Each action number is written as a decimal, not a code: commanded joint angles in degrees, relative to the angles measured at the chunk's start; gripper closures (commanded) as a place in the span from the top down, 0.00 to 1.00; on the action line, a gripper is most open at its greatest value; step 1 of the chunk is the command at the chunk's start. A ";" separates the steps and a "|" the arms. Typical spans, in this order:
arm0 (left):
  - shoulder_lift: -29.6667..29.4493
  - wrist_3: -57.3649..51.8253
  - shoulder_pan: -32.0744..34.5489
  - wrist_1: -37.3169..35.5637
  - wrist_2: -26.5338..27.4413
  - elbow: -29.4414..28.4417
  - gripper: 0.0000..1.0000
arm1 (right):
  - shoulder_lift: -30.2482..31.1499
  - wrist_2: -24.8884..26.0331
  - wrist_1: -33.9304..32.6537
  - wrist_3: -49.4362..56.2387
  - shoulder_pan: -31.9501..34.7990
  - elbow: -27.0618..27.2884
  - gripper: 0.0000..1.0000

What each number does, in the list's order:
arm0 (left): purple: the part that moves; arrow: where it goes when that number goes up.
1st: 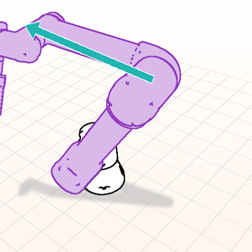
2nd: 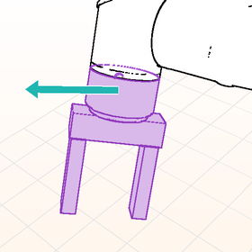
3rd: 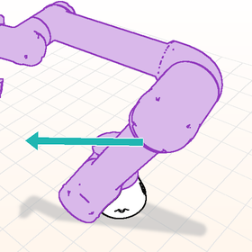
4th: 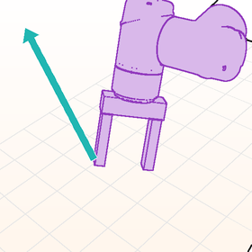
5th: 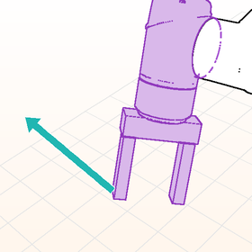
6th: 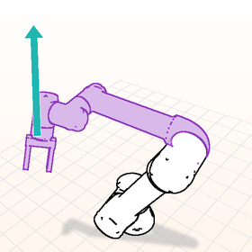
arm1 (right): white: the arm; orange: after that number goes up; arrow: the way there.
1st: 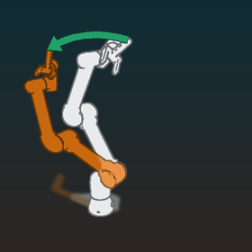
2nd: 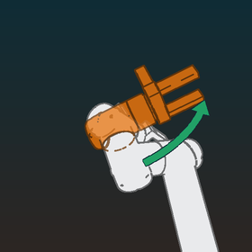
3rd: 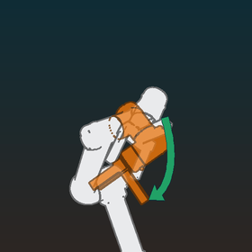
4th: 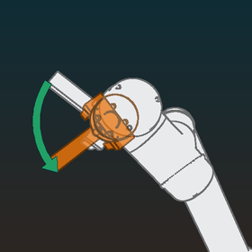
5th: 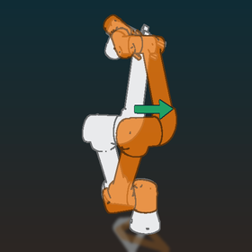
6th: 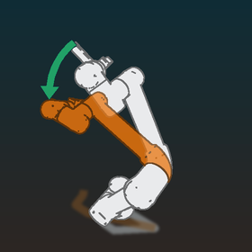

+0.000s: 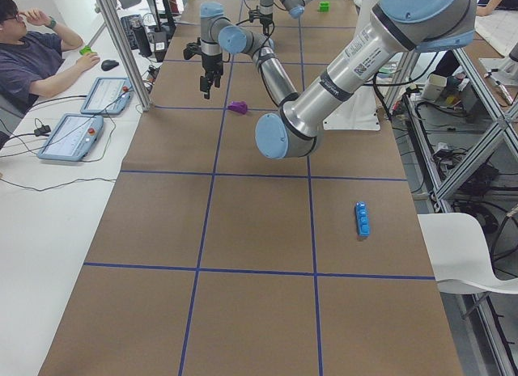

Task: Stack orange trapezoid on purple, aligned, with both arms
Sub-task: 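Withdraw the left gripper while the right gripper grasps the orange trapezoid block, then carry the orange block with the right gripper over the purple block, then lower the orange block onto the purple block, aligning it, and open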

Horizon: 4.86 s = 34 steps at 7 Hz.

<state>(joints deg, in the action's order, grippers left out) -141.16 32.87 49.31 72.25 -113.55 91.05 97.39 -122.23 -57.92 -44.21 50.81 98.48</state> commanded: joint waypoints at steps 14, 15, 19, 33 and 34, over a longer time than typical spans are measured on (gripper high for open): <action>20.13 -25.40 13.27 2.89 -2.81 3.26 1.00 | -62.92 4.10 -34.21 -43.65 -14.16 -22.60 0.00; 20.13 -25.40 13.27 2.99 -2.81 3.17 1.00 | -63.98 6.02 -33.15 -44.73 -14.95 -24.64 0.00; 20.13 -25.40 13.10 2.99 -2.81 2.73 1.00 | -63.81 6.74 -31.65 -45.00 -15.66 -25.97 0.00; 20.22 -24.96 12.83 2.99 -2.81 2.29 1.00 | -63.38 9.03 -26.73 -45.00 -17.50 -27.99 0.00; 20.13 -25.05 12.83 2.99 -2.81 2.29 1.00 | -63.46 9.03 -26.72 -45.00 -17.42 -27.91 0.28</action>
<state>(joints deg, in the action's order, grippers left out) -120.98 7.88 62.14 75.23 -116.37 93.36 33.91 -113.32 -84.94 -89.21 33.40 70.60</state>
